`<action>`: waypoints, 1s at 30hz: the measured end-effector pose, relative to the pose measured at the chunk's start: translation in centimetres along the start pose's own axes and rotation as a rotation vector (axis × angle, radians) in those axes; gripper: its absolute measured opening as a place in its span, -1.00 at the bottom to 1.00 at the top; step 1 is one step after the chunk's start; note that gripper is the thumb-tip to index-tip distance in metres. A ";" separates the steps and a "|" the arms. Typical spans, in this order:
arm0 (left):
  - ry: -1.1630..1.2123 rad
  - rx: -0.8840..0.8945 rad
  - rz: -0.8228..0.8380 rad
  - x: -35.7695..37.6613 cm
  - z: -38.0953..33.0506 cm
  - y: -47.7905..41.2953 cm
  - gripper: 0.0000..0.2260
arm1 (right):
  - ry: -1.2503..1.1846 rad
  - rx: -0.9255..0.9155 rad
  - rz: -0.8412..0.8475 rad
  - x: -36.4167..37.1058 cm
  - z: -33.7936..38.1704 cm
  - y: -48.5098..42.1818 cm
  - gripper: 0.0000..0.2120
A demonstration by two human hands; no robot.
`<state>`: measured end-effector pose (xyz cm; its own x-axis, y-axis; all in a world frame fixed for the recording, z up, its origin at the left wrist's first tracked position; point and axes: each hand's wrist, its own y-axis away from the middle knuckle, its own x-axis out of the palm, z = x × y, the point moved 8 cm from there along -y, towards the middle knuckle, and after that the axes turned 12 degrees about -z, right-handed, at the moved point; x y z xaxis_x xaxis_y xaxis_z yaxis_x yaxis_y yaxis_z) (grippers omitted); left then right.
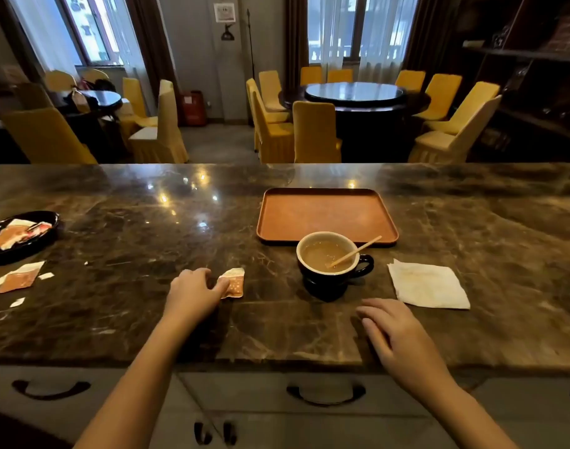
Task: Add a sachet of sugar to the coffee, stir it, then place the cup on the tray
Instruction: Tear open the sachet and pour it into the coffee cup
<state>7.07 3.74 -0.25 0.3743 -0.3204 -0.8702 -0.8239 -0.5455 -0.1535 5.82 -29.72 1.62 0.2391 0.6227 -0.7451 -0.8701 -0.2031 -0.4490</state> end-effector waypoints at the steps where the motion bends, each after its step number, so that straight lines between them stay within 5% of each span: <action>1: -0.063 -0.003 -0.001 0.2 -0.1 0.1 -0.51 | 0.031 -0.016 0.022 0.9 -0.1 0.1 -0.72; 7: -0.093 0.046 -0.014 1.0 -1.9 0.8 -0.57 | 0.221 -0.112 0.126 3.8 -0.7 1.2 -0.22; 16: 0.422 -0.041 -0.058 0.1 -2.5 1.6 -0.84 | 0.342 -0.109 0.059 3.4 -0.9 1.3 -0.40; 30: 0.692 0.154 0.123 -3.9 -11.6 6.4 -0.89 | 0.146 -0.091 -0.017 2.9 -0.5 1.4 -0.40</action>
<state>5.28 -7.53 7.58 0.4164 -0.8177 -0.3974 -0.9092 -0.3747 -0.1816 5.48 -28.55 -1.43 0.3193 0.5112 -0.7980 -0.8243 -0.2656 -0.5000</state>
